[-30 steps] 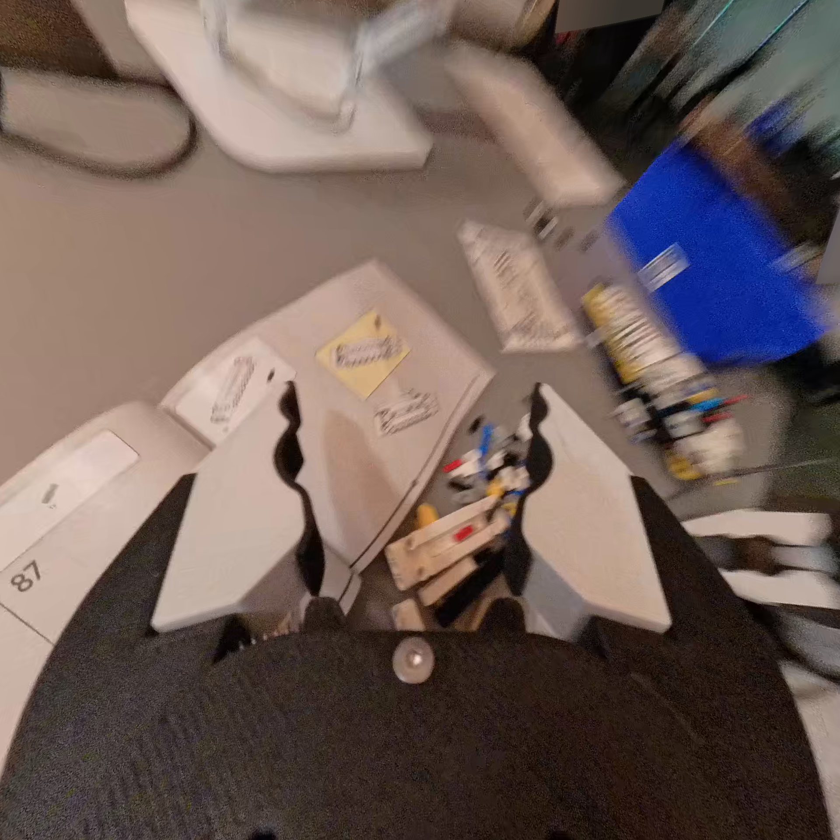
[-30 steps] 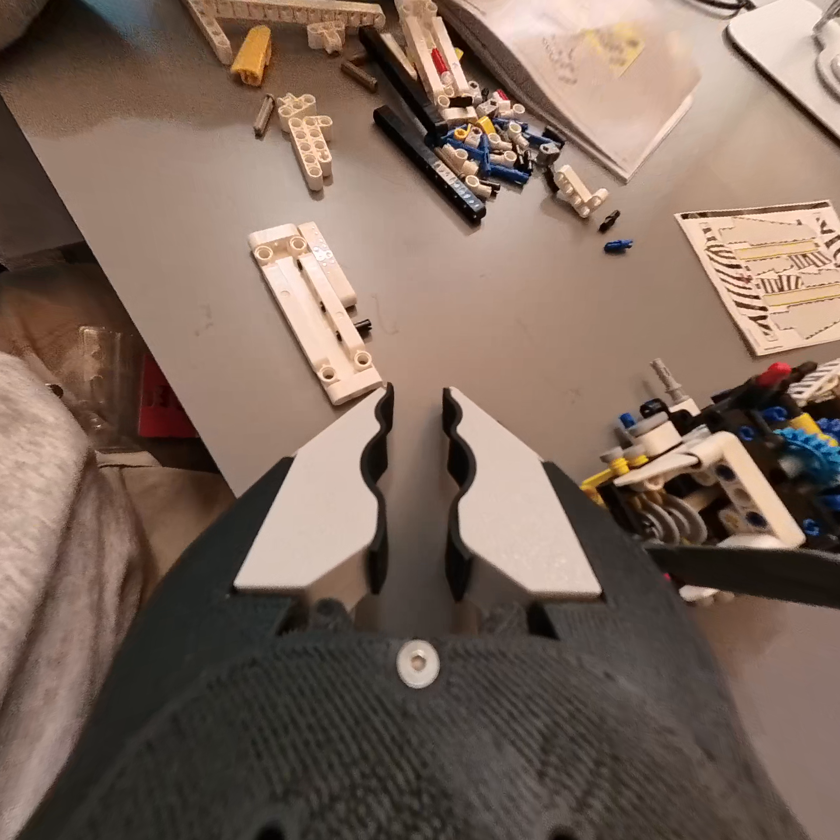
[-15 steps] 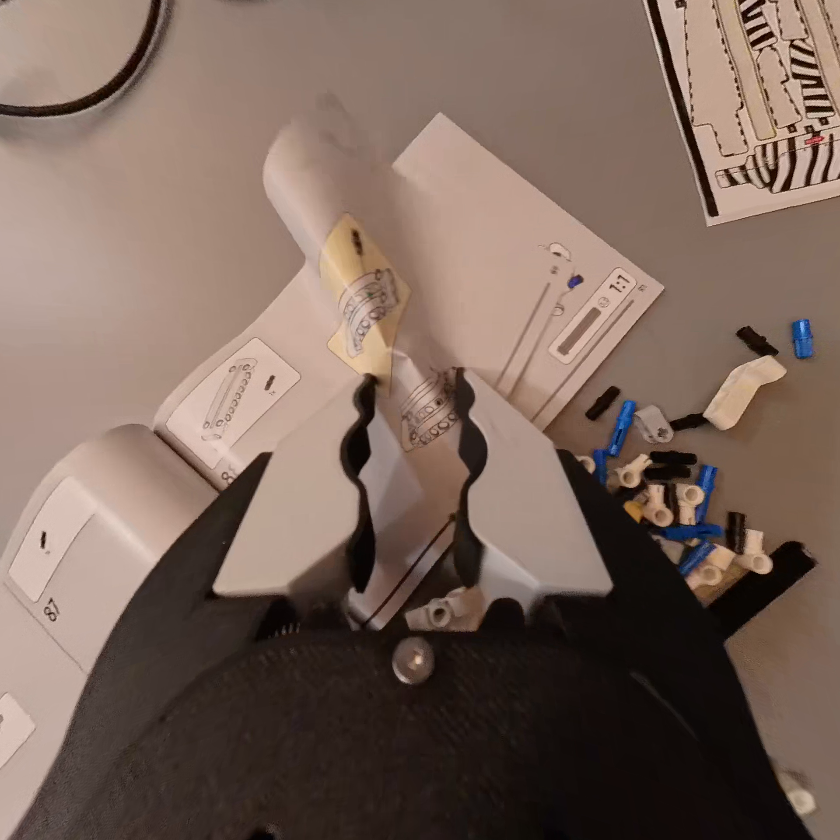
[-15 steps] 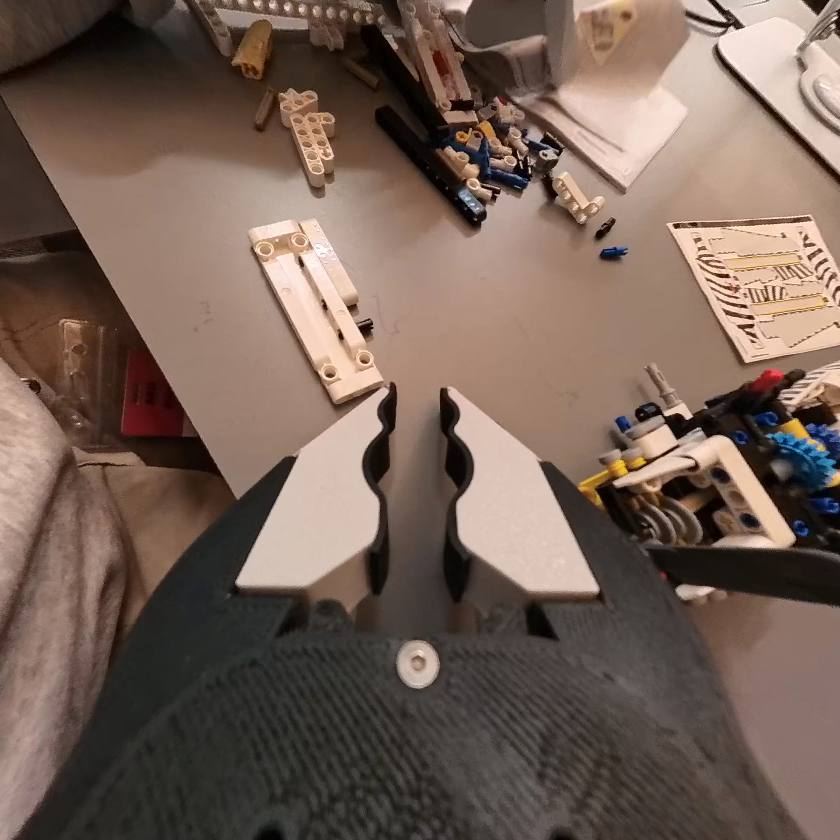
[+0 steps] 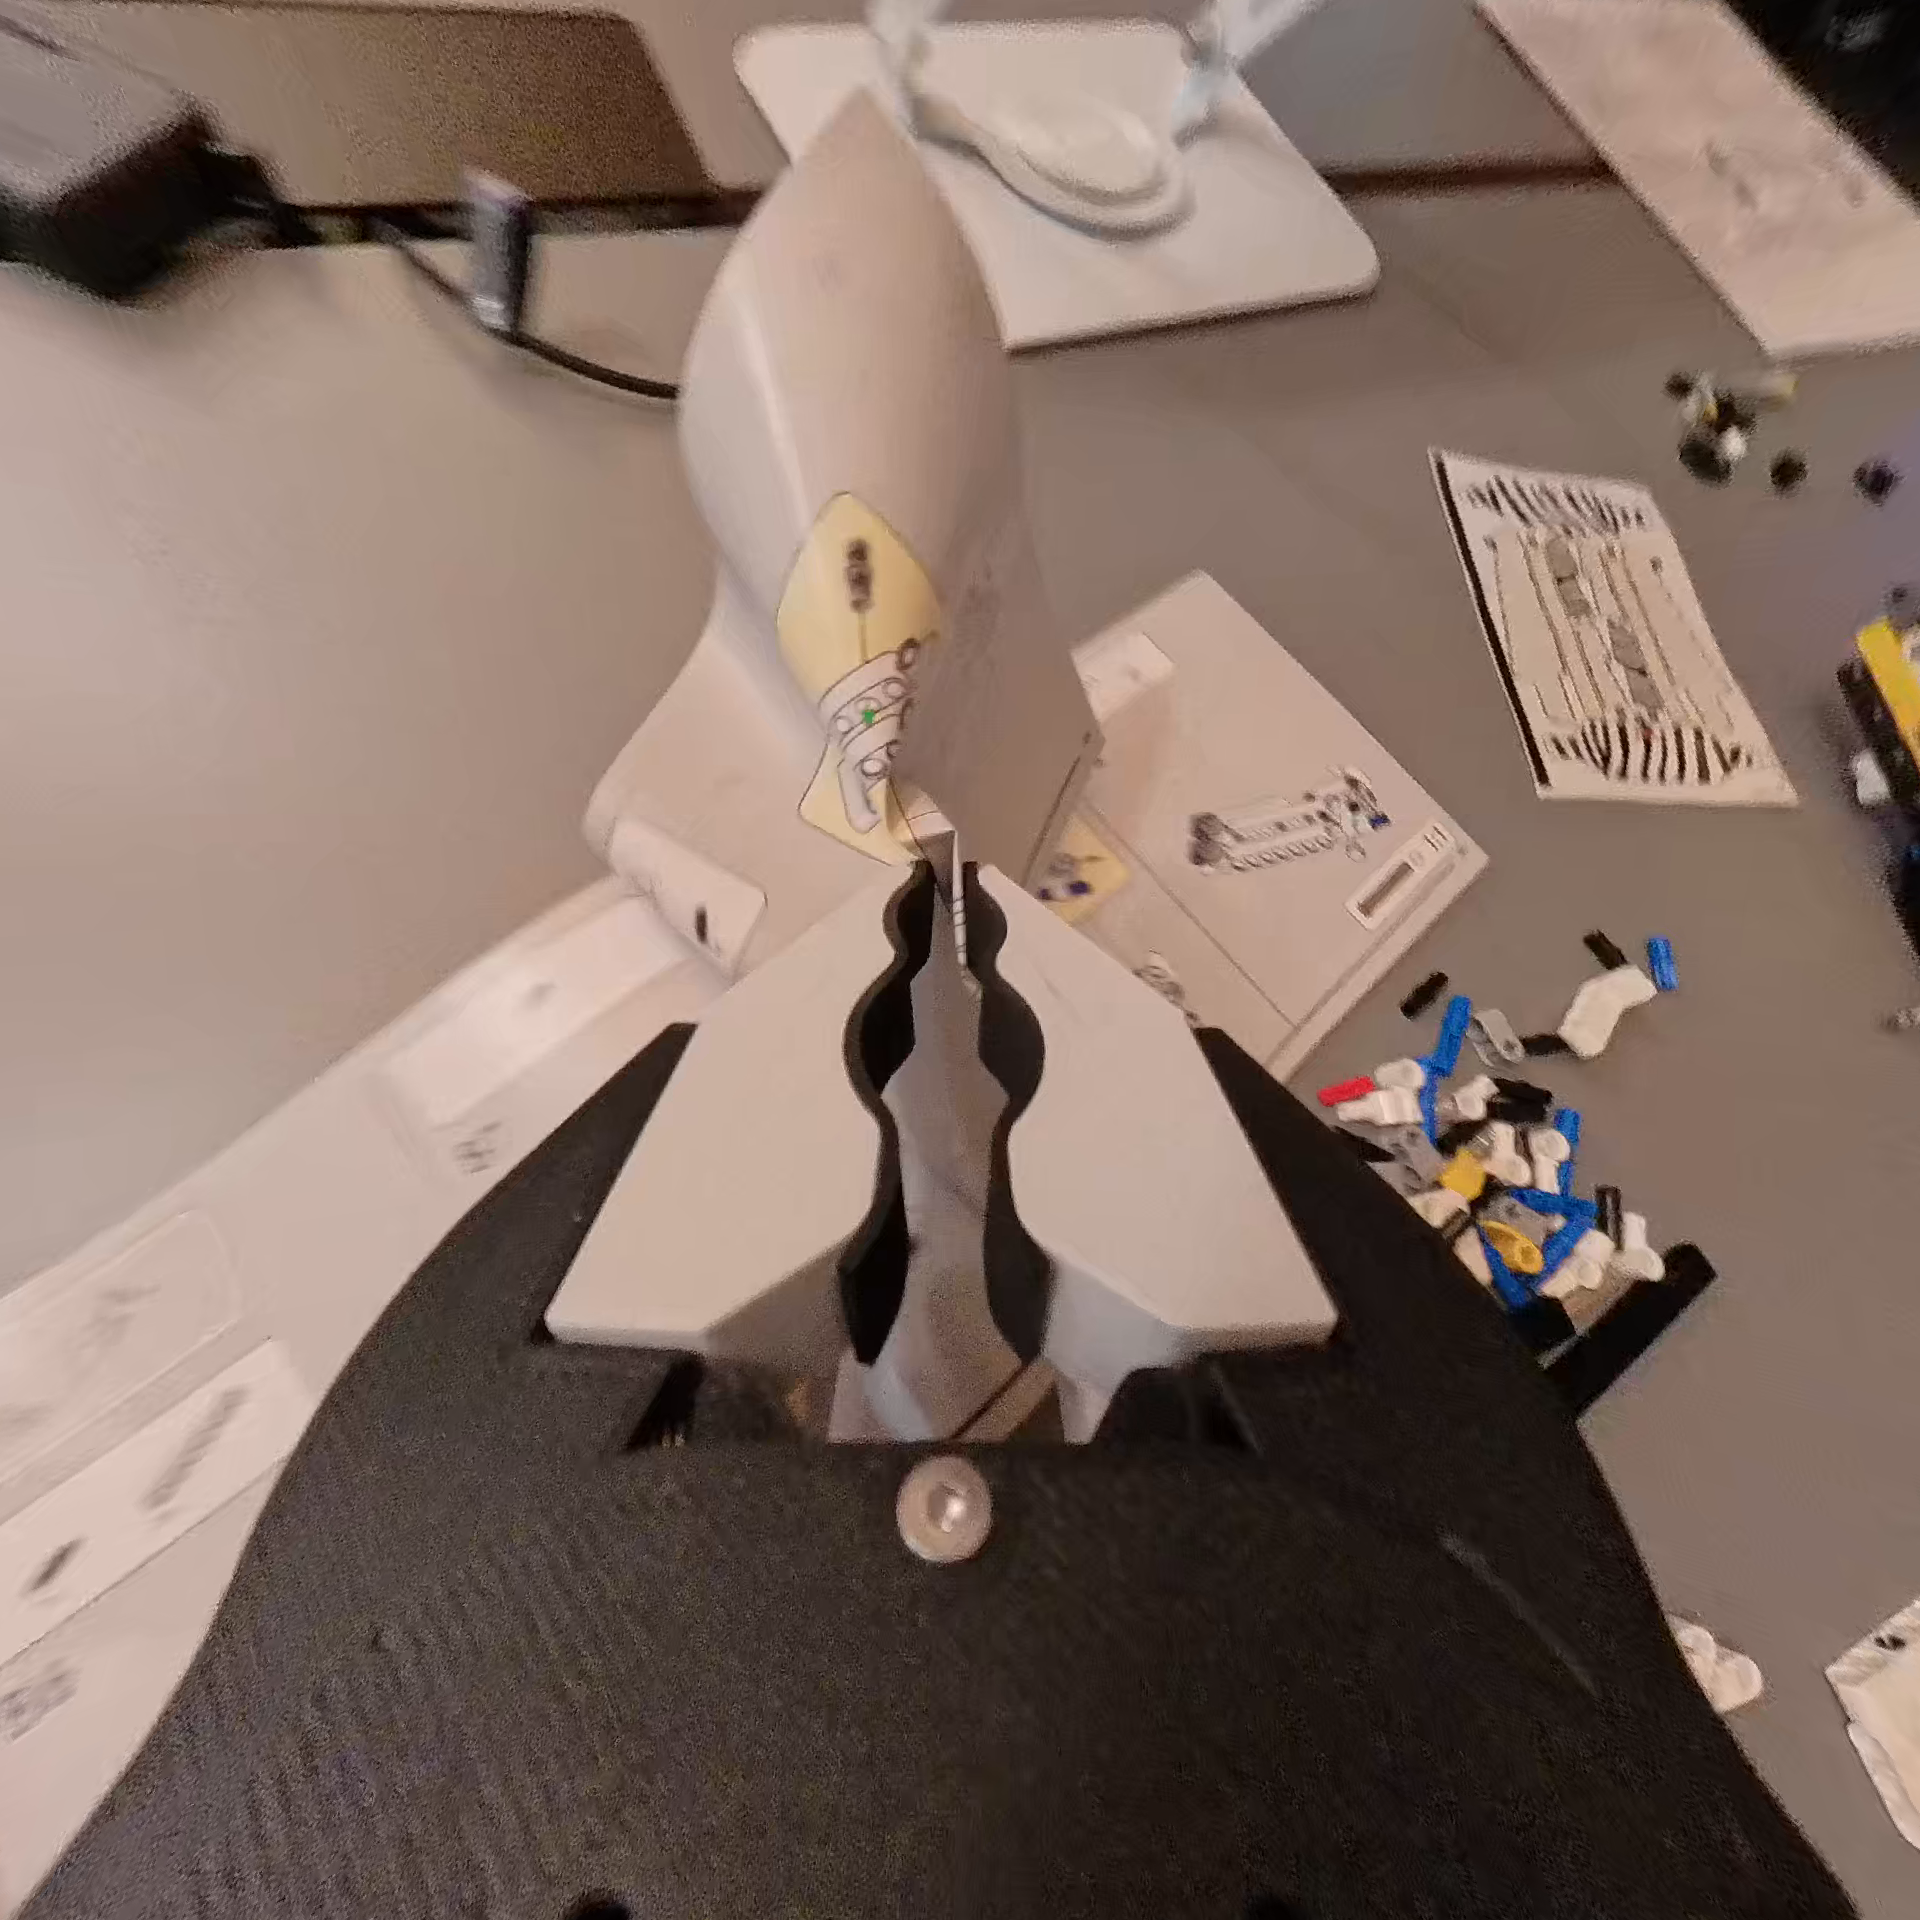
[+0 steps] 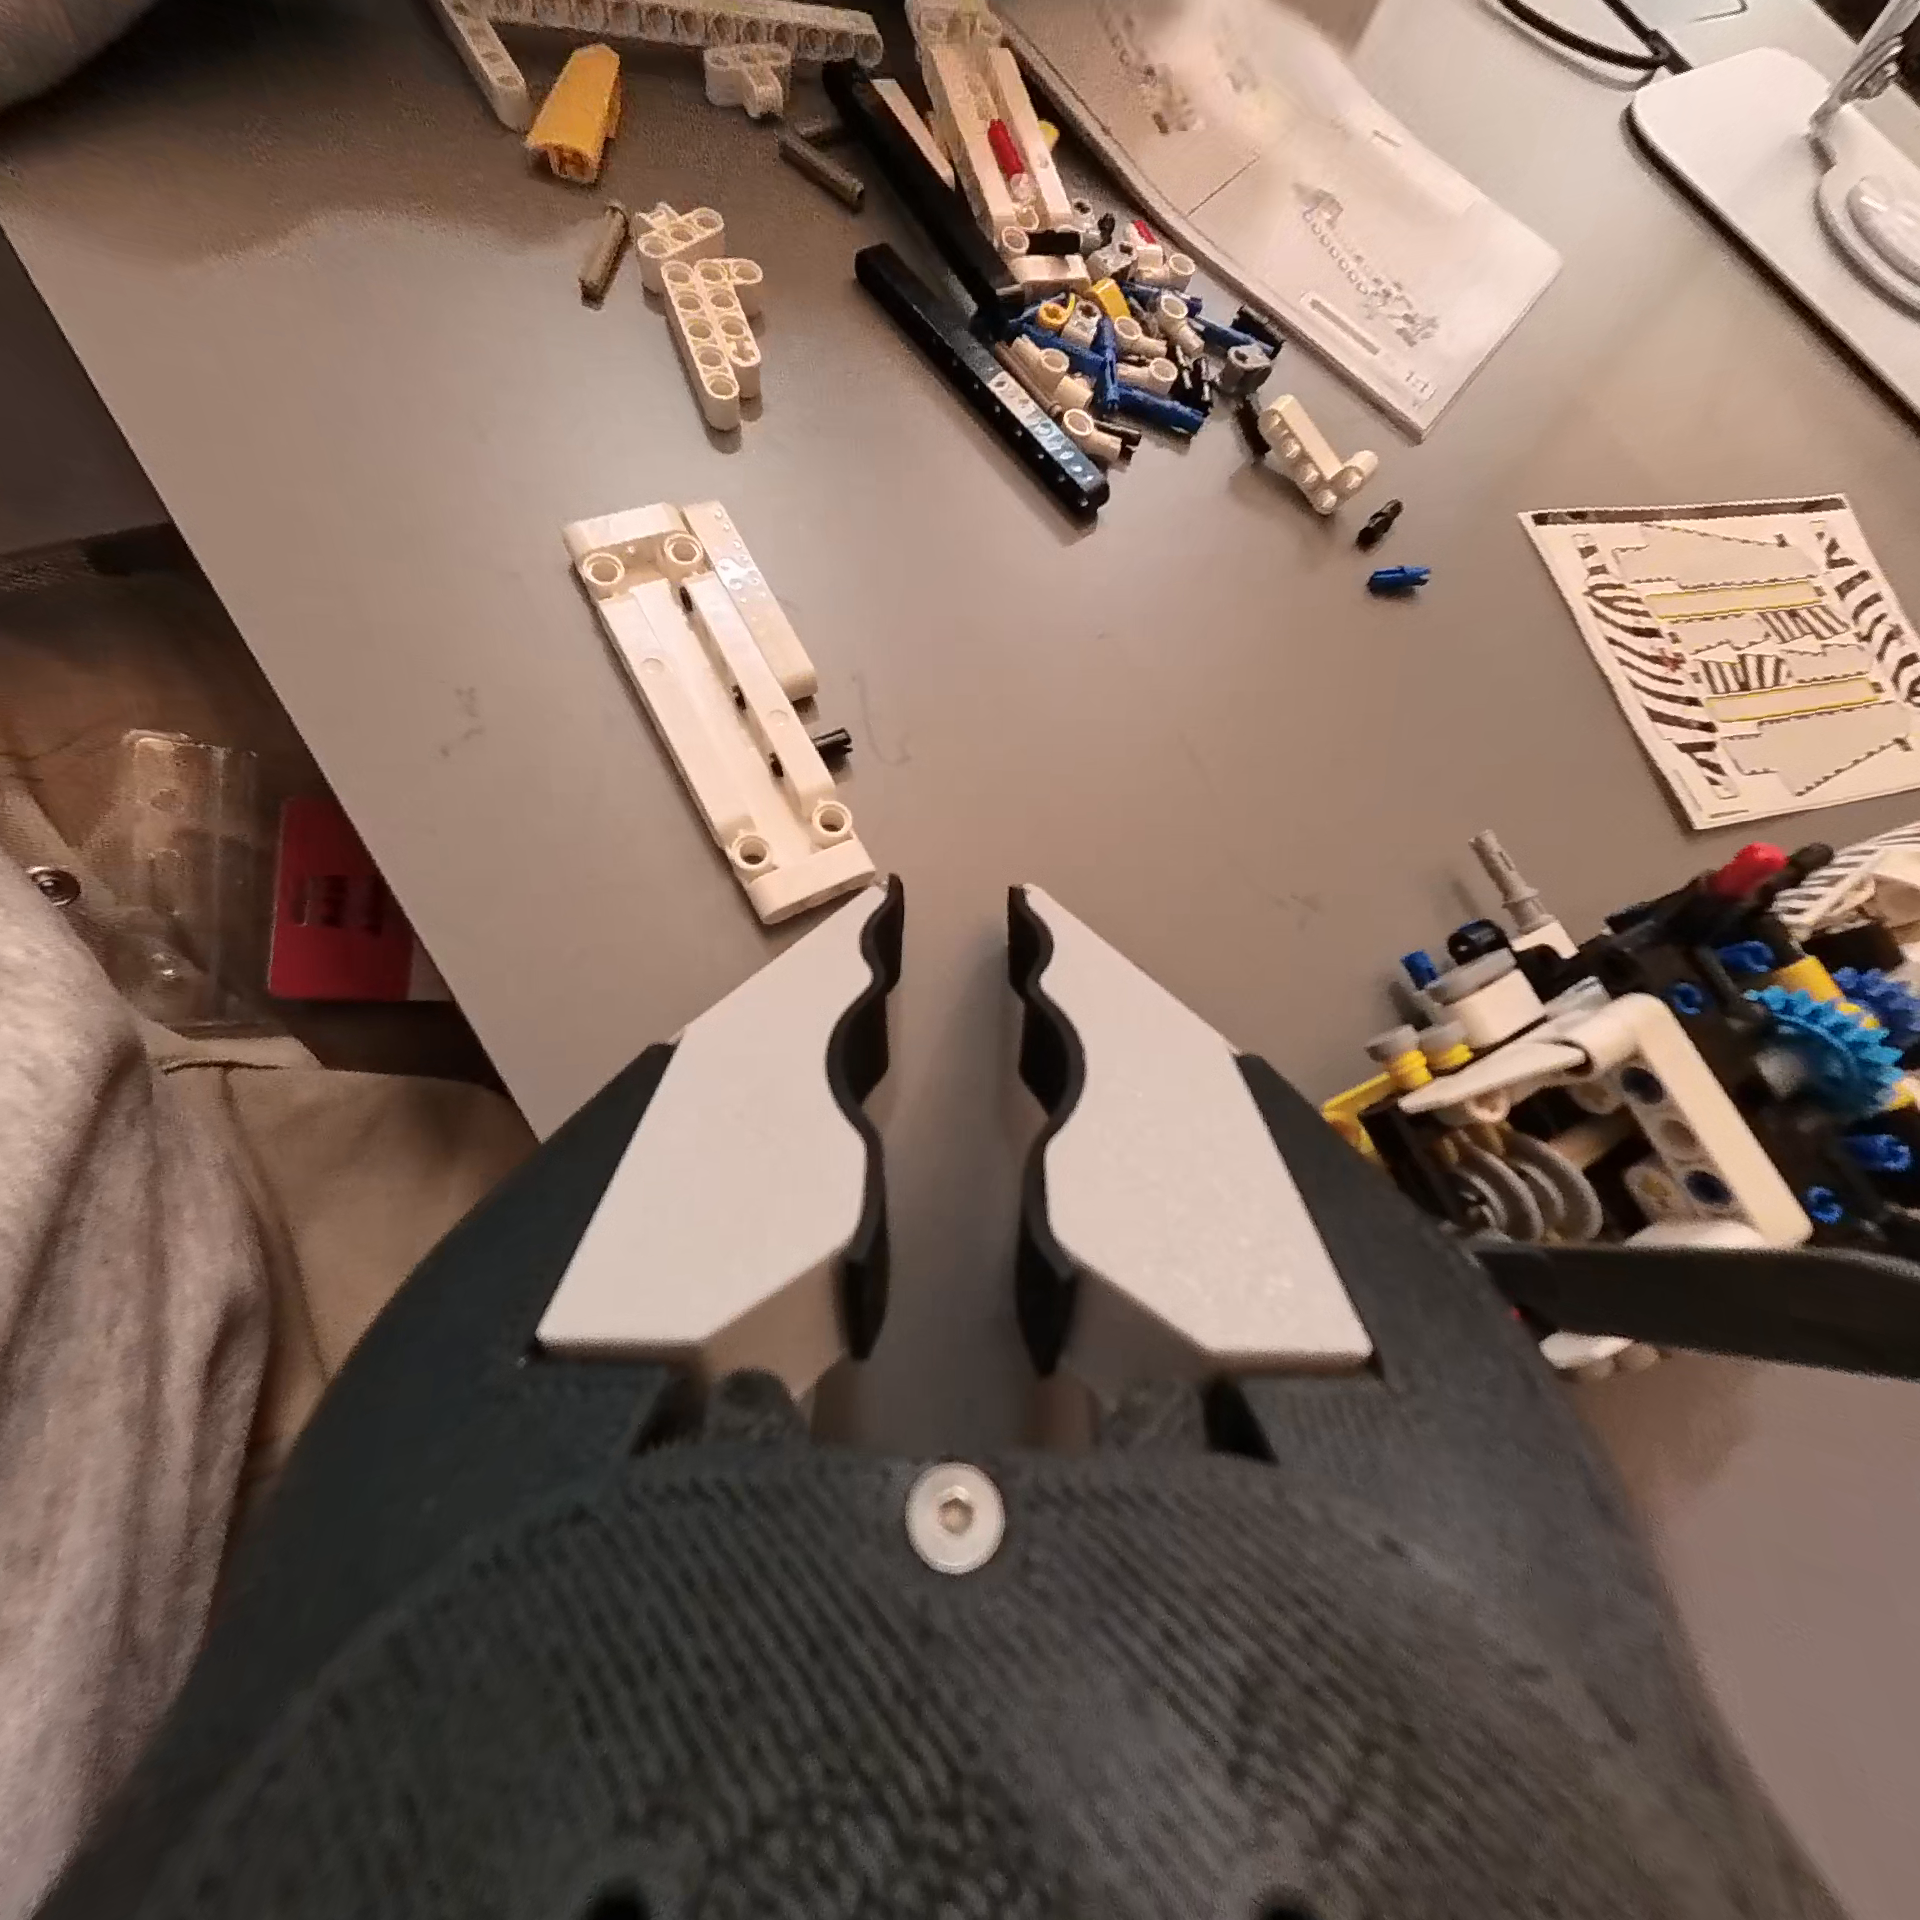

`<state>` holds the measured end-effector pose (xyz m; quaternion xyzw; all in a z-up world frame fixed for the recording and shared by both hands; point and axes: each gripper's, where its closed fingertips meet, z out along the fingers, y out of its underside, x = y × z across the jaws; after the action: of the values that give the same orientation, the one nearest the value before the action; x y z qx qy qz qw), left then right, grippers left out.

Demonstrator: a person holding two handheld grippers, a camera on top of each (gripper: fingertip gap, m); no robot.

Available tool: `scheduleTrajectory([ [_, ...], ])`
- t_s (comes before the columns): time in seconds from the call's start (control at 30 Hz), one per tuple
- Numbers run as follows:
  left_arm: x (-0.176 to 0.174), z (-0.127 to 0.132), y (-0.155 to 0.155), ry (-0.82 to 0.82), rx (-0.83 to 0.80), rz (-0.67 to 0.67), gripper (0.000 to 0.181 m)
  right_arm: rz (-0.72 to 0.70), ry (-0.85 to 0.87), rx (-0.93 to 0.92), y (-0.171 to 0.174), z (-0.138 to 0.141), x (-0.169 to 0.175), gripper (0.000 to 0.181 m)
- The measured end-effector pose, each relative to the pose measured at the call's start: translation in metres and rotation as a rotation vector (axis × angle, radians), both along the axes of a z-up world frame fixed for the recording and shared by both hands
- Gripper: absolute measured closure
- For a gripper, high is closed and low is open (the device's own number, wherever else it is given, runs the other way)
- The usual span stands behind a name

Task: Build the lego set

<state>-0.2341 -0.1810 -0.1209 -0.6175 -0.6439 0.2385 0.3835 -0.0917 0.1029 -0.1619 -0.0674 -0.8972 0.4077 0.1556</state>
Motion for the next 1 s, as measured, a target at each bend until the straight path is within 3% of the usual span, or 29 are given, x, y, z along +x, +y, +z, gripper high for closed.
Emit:
scheduleTrajectory([
  [0.03, 0.004, 0.004, -0.016, 0.011, 0.012, 0.046, 0.176, -0.001, 0.002, 0.000, 0.000, 0.000, 0.000, 0.163],
  [0.13, 0.021, 0.007, -0.056, 0.017, 0.064, 0.156, 0.167, -0.003, 0.002, 0.000, 0.000, 0.000, 0.000, 0.163],
  [0.23, 0.037, 0.006, -0.083, 0.003, 0.107, 0.231, 0.131, -0.003, 0.001, 0.000, 0.000, 0.000, -0.001, 0.163],
  [0.3, 0.042, 0.015, -0.099, 0.061, 0.117, 0.299, 0.120, -0.004, -0.007, 0.000, 0.000, 0.000, -0.001, 0.163],
  [0.4, 0.047, 0.051, -0.120, 0.253, 0.051, 0.429, 0.115, -0.004, -0.009, 0.000, 0.000, -0.001, -0.001, 0.163],
  [0.5, 0.063, 0.101, -0.132, 0.471, -0.124, 0.548, 0.109, -0.004, -0.011, -0.001, 0.000, -0.001, -0.001, 0.163],
  [0.63, 0.085, 0.161, -0.115, 0.683, -0.243, 0.586, 0.106, -0.003, -0.009, 0.000, 0.000, -0.001, -0.001, 0.163],
  [0.7, 0.083, 0.173, -0.099, 0.712, -0.249, 0.529, 0.112, -0.002, -0.010, 0.000, 0.000, -0.001, -0.001, 0.163],
  [0.77, 0.067, 0.157, -0.086, 0.616, -0.232, 0.449, 0.118, 0.000, -0.009, 0.000, 0.000, -0.001, 0.000, 0.164],
  [0.87, 0.034, 0.098, -0.073, 0.371, -0.140, 0.320, 0.119, 0.003, -0.009, 0.001, 0.000, -0.001, 0.000, 0.165],
  [0.93, 0.020, 0.073, -0.066, 0.328, -0.070, 0.242, 0.143, 0.005, -0.010, 0.000, 0.000, -0.001, 0.000, 0.165],
  [1.0, 0.018, 0.055, -0.080, 0.277, -0.077, 0.260, 0.157, 0.009, -0.009, -0.006, -0.001, 0.000, 0.001, 0.164],
])
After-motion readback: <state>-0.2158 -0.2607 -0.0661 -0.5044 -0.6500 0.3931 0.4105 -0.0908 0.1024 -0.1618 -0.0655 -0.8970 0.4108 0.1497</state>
